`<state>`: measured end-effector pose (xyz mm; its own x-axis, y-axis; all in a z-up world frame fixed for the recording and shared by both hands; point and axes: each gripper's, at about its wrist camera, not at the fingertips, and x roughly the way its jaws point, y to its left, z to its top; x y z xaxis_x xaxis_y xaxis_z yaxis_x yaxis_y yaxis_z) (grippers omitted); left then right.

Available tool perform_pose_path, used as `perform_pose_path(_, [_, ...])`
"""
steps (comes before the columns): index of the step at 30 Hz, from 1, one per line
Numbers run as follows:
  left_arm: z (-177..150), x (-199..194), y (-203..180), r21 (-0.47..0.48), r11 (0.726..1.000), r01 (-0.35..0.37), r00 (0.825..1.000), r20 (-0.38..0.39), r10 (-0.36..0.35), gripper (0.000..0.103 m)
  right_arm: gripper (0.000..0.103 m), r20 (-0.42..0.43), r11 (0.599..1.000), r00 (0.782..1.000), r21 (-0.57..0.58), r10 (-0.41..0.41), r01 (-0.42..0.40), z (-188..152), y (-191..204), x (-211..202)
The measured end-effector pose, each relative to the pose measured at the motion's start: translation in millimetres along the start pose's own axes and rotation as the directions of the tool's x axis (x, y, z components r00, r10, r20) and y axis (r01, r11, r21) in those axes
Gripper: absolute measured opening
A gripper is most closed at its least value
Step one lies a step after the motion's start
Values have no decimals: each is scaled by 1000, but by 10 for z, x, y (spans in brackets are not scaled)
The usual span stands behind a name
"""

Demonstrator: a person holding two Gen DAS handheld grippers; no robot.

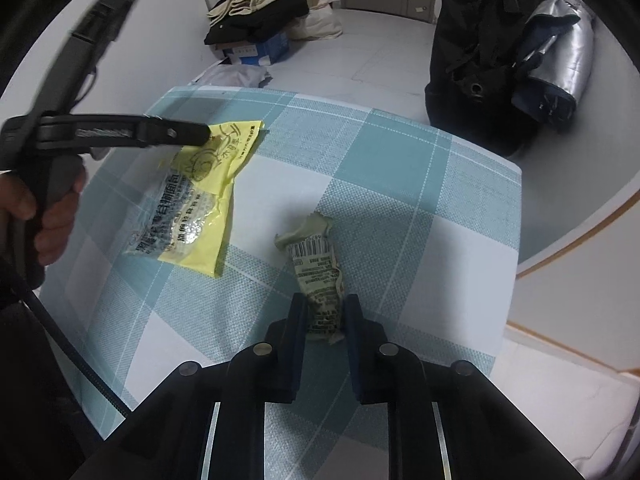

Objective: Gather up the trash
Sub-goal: 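Grasp the crumpled barcode wrapper with the right tool while the left tool grasps the yellow-clear bag, then lift and carry the wrapper and yellow-clear bag over the bin with both tools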

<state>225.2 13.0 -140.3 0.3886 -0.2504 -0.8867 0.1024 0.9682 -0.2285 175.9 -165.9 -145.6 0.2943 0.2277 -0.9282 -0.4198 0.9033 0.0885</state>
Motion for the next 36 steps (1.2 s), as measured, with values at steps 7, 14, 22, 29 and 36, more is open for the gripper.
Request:
perform_pose_path(7, [-22,109,-277,191,976,-102,995,40,96,62,17,24,1000,1000,5,20,-20,-6,-15,-85])
perform_pose_path(14, [-105,43,-449,282,956,-80,997,17,79,7,17,49,999,998,17,31,-32,5,-39,-189])
perform_pose_path(22, [-159,-72,-413,217,975,-50,999,2,51,0,17,66,997,997,62,33,-37,-49,-140,-278])
perform_pose_path(29, [-299,-442,-398,114,994,-2,999,46,-3,0,17,126,995,992,104,-12,-1,-179,-164,-573])
perform_pose_path(36, [-507,-761,-537,131,990,-57,996,78,47,0,17,244,983,970,175,8,-52,-311,-163,-1048])
